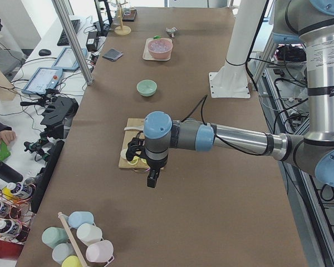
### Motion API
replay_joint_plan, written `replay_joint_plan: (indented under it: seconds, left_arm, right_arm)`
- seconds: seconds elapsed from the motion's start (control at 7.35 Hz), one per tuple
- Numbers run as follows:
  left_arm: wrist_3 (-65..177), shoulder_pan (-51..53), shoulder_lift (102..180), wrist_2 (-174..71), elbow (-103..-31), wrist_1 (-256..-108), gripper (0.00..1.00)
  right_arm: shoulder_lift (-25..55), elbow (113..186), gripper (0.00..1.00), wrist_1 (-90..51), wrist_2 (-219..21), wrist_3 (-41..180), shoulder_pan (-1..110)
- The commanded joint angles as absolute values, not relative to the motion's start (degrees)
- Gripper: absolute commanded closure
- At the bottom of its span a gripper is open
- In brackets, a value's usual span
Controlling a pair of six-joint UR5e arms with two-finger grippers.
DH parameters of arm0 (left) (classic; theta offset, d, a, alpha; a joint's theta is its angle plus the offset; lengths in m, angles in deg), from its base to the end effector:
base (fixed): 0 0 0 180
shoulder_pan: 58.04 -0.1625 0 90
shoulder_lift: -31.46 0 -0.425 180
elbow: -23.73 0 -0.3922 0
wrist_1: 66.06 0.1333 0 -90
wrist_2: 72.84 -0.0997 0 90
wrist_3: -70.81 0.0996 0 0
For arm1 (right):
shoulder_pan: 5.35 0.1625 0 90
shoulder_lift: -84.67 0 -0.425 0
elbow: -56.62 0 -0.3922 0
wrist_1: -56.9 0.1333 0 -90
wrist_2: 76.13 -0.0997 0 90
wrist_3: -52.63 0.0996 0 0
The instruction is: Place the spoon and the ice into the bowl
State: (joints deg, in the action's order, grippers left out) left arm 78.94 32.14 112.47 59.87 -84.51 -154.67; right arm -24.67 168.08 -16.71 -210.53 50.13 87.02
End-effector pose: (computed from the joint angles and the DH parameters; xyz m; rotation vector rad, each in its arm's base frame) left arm -0.0671 -0.4293 0.5781 0.1846 0.7338 0.1832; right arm 0.0788 -0.3654 0.5848 0.3390 -0.7543 -0.1273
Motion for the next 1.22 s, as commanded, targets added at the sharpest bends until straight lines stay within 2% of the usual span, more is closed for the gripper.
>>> replay_joint_plan:
  seconds: [0.0, 0.14, 0.27, 0.68, 1.09]
  left_arm:
    - [78.89, 32.14, 112.67, 59.87, -83.94, -163.66, 0.01]
    - [78.8, 31.96, 114.33, 59.53, -82.8, -171.19, 0.01]
    - [78.89, 31.87, 118.08, 60.22, -78.44, -177.18, 0.01]
    - [78.46, 29.51, 119.35, 68.48, -77.69, -181.7, 0.01]
    - [61.3, 18.37, 126.53, 67.7, -74.9, -182.69, 0.01]
  right_arm:
    - [-23.88, 168.24, 0.0, -8.44, -212.61, 50.43, 87.02]
    - [-21.18, 168.24, 0.01, -8.32, -218.02, 50.7, 87.02]
    - [-19.85, 168.24, 0.02, -7.97, -221.38, 54.62, 87.02]
    - [-15.28, 170.87, 0.01, -7.97, -218.62, 67.35, 79.14]
    - [-9.13, 173.69, 0.01, -8.32, -199.43, 87.82, 62.64]
